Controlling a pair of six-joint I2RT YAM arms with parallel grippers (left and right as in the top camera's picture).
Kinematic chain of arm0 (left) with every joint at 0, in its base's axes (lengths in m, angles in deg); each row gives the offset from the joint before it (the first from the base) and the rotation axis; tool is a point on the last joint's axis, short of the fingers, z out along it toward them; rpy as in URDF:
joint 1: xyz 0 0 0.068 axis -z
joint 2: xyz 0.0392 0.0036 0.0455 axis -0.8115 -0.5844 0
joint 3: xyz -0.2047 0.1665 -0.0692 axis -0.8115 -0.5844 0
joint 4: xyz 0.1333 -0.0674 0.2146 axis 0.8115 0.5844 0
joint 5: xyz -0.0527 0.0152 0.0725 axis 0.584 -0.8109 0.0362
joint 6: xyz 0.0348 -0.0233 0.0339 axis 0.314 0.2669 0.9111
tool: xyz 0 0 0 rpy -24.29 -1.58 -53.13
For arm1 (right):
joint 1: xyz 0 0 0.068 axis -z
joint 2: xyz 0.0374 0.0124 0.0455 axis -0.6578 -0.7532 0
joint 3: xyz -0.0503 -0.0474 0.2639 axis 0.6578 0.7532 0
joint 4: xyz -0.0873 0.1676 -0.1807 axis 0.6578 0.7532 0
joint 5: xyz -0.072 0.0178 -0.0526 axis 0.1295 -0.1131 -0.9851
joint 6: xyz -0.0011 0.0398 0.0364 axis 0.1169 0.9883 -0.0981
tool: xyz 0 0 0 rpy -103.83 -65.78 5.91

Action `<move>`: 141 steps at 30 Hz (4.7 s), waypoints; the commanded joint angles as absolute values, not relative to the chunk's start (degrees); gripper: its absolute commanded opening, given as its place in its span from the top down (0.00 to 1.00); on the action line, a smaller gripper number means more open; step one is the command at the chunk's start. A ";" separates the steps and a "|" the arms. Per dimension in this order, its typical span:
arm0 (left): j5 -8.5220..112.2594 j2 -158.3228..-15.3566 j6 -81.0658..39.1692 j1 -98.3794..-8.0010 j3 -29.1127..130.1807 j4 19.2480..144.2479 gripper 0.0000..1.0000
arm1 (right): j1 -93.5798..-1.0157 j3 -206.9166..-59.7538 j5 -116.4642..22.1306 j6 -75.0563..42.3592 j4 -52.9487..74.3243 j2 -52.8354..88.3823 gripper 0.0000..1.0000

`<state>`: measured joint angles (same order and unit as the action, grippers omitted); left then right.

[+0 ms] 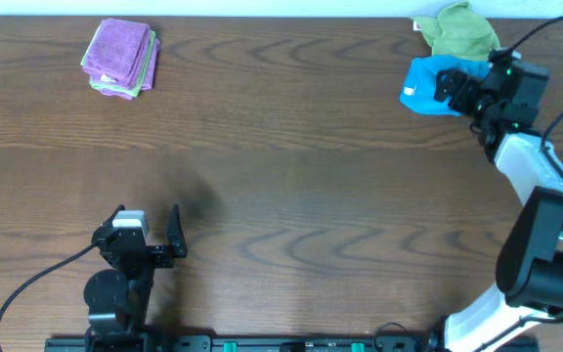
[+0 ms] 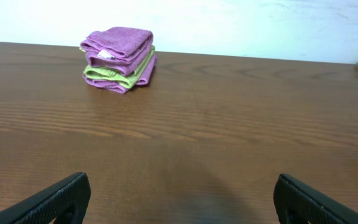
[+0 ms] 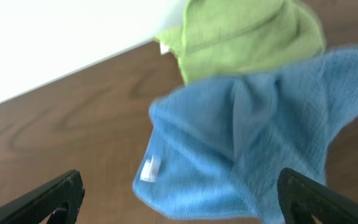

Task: Fold the cloth

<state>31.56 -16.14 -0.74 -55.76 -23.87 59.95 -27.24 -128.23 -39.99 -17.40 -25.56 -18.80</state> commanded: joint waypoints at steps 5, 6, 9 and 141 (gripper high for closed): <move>31.54 -15.90 -0.06 -56.09 -25.38 60.56 0.05 | -28.93 -144.17 -44.93 -19.85 -14.74 -29.95 0.01; 31.54 -15.90 -0.06 -56.09 -25.38 60.56 0.05 | -29.10 -145.37 -45.17 -19.82 -13.85 -30.98 0.01; 31.56 -15.90 -0.06 -56.09 -25.38 60.56 0.05 | -29.80 -147.99 -47.51 -19.80 -10.61 -33.38 0.02; 31.54 -15.90 -0.06 -56.09 -25.38 60.56 0.05 | -93.23 -128.23 -63.16 -41.42 18.17 -17.60 0.42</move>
